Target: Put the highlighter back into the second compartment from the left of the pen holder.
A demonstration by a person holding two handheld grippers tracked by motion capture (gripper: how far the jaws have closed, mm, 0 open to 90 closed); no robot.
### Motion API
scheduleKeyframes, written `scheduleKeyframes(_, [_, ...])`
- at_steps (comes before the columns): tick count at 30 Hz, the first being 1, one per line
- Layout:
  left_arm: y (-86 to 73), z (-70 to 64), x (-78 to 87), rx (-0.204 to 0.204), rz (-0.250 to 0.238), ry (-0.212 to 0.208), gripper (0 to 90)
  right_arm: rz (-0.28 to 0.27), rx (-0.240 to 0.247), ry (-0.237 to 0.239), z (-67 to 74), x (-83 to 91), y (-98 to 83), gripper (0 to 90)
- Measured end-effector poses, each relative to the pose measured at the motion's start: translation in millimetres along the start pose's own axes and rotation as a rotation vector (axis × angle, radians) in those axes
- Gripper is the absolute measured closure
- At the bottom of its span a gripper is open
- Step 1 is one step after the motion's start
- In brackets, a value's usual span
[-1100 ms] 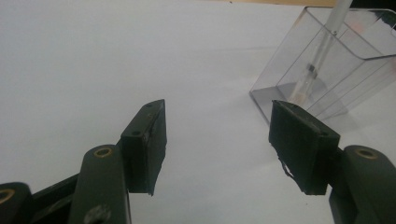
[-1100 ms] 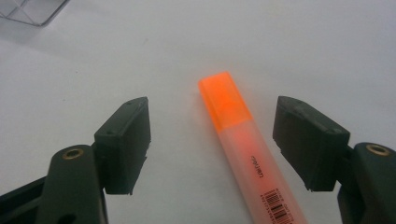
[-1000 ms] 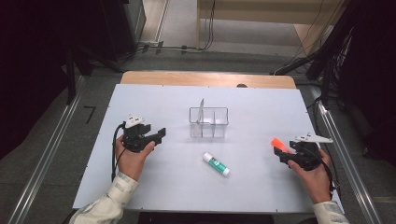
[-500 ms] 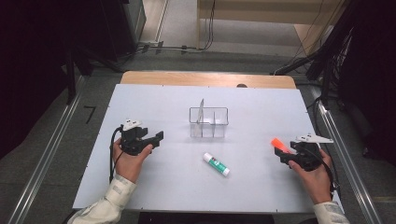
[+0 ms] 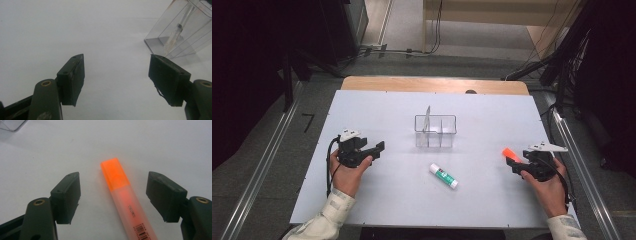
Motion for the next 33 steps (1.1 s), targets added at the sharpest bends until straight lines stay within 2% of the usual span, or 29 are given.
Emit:
scheduleKeyframes(11, [1.0,10.4,3.0,0.026,-0.017,0.023,28.7,0.014,0.014,-0.019,-2.5,-8.9,5.1,26.6])
scheduleKeyframes(25, [0.9,13.9,2.7,0.030,-0.016,0.037,28.7,0.040,0.022,-0.049,-7.5,-21.2,10.0,26.7])
scheduleKeyframes(33, [0.9,14.4,2.4,0.034,-0.016,0.040,28.7,0.059,0.030,-0.051,-9.2,-25.6,11.0,30.9])
Point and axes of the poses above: each handheld gripper's, and its own axes: x roughly backward along the jaws, y roughly out of its top, z roughly to its left, the point moved 3 cm from there along -x, roughly forward along the jaws, and after that the axes turned 12 degrees about z, right-handed, at the moved point
